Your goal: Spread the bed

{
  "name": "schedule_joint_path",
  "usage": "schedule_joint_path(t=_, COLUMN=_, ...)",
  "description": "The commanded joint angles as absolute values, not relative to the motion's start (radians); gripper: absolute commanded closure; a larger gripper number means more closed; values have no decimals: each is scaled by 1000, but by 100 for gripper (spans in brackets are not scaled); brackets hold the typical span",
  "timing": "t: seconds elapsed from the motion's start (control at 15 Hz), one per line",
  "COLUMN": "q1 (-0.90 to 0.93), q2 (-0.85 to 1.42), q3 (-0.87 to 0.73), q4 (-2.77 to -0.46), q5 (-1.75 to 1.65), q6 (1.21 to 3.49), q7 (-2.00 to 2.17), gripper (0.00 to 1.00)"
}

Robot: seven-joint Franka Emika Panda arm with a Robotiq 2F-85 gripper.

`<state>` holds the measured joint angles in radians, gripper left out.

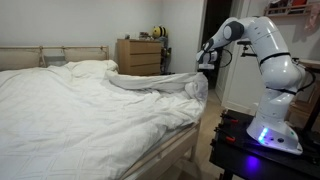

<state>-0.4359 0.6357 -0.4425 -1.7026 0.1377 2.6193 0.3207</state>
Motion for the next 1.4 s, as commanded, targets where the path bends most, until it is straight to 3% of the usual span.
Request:
schedule_joint_path(t=0.0, q1=-407, q2=542, q3=-506, q4=-1832, q5=116, q6=2641, q7=406, gripper=99)
schedule_joint_path(t=0.6, q1=-341, q2=468, q3=-577, q4=-1995, q5=88, q6=2630, q7=508, gripper=99)
schedule_joint_path(t=1.33, q1=-416, q2=411, q3=-667, q4=-2021, q5=93, q6=2531, q7=470, gripper=99)
